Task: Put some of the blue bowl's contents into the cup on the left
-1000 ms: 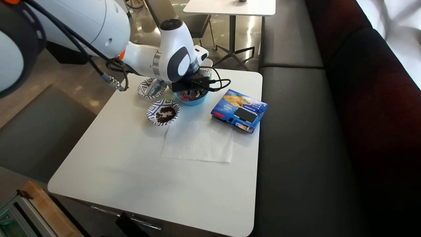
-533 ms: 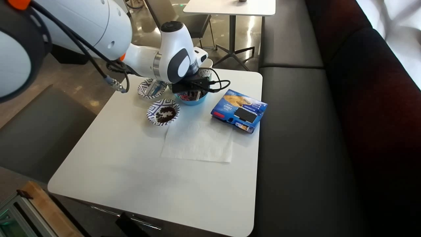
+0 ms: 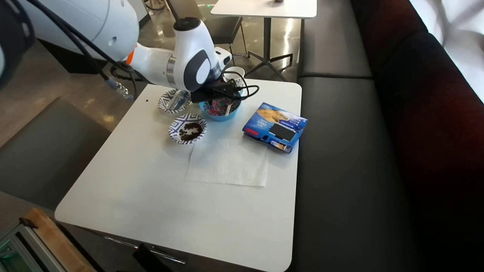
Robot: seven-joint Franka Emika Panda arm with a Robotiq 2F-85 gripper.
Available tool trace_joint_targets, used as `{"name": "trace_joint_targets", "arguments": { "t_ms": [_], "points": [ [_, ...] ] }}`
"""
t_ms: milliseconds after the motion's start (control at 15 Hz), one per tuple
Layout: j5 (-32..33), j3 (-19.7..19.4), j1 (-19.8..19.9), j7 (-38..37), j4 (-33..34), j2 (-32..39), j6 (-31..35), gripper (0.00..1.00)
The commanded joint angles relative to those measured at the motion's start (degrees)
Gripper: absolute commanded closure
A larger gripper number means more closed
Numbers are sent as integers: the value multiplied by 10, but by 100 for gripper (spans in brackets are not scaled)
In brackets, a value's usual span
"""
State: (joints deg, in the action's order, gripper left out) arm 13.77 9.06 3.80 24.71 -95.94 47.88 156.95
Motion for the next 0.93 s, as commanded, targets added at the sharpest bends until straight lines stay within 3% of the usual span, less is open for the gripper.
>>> {"name": "trace_joint_targets", "arguments": {
  "t_ms": [0, 200, 400, 600, 667, 733, 800, 867],
  "points": [
    [-8, 2, -4, -17, -110, -103, 53, 0],
    [-14, -3, -7, -45, -186, -183, 86, 0],
    [-28, -11, -8, -85, -272, -275, 58, 0],
    [-67, -2, 20, -67, -365, -356, 21, 0],
    [-112, 21, 49, -19, -390, -377, -3, 0],
    [-165, 95, 122, 50, -412, -391, -23, 0],
    [-106, 2, 23, -23, -345, -337, 6, 0],
    [-139, 24, 47, 15, -370, -357, -7, 0]
  ]
}}
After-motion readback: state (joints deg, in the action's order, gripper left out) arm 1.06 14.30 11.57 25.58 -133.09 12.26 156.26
